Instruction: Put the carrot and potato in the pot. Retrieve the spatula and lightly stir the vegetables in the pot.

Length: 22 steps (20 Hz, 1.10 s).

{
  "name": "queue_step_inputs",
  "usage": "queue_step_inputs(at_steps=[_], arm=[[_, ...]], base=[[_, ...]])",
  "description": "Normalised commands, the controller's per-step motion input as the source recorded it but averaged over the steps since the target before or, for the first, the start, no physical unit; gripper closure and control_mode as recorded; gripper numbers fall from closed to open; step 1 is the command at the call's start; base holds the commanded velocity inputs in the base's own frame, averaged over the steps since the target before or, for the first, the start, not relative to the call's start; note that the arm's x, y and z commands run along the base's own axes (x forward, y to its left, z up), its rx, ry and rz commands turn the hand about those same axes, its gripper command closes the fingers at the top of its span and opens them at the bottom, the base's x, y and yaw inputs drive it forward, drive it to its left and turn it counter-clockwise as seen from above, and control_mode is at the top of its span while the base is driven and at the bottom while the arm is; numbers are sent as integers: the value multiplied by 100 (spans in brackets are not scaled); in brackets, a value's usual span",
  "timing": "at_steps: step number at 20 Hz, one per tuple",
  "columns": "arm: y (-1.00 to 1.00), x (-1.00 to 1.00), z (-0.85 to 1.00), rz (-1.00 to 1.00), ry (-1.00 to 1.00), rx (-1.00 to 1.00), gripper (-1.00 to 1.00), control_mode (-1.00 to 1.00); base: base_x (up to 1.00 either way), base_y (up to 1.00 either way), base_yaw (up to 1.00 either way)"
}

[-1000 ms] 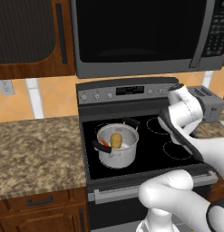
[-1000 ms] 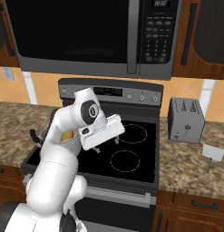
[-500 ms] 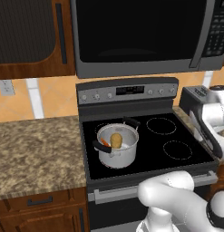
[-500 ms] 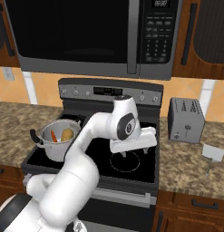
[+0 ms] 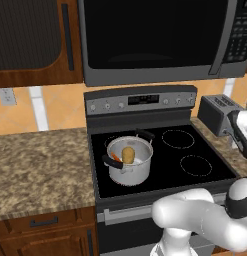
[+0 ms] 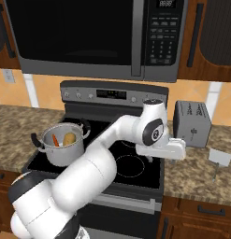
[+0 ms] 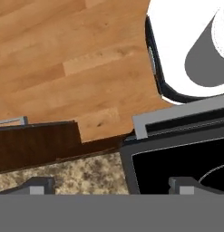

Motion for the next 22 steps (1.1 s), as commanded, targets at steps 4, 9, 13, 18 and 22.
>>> queue_step_inputs(at_steps=[4,9,13,18,22], arm=[[-100,17,0,-21,-9,0,-100,-100],[-100,29,-28,-14,-1,1,-100,-100],[-86,32,-47,-8,0,0,-100,-100],[-80,29,-3,-3,-3,3,-100,-100],[-51,43,-30,-2,-2,6,-100,-100]], base=[[0,0,0],[0,0,0],[0,0,0],[0,0,0],[0,0,0]])
